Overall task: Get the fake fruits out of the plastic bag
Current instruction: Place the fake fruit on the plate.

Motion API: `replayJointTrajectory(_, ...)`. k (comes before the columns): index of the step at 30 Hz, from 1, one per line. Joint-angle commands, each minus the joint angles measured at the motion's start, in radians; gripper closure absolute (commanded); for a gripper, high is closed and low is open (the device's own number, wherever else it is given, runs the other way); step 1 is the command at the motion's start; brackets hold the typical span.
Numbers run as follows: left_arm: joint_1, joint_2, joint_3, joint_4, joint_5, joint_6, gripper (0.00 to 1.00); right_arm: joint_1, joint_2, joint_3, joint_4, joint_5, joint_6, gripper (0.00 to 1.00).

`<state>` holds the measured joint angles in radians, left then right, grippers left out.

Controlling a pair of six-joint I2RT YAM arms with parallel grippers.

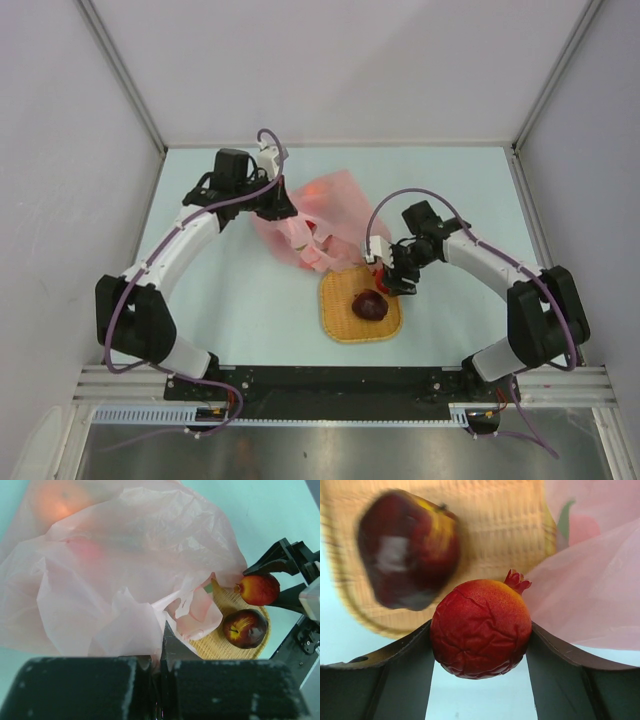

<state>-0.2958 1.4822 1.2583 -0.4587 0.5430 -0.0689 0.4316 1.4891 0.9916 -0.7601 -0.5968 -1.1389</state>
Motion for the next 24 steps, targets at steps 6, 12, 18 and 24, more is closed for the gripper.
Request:
replayJointTrajectory(6, -0.022, 0.081, 0.179, -0.009, -0.055, 0.066, 1.00, -0.068, 0.054, -0.016, 0.314, 0.160, -0.022, 0.44)
replayJointTrajectory(12, -0.045, 0.095, 0.182, -0.011, -0.054, 0.066, 1.00, -0.022, -0.016, -0.021, 0.119, 0.019, -0.137, 0.41)
replayJointTrajectory(18, -0.065, 0.099, 0.187, -0.009, -0.054, 0.067, 1.00, 0.010, -0.012, -0.042, 0.079, 0.026, -0.162, 0.36)
replayJointTrajectory(24, -0.066, 0.095, 0.184, -0.011, -0.061, 0.067, 1.00, 0.024, 0.011, -0.042, 0.048, 0.052, -0.185, 0.00)
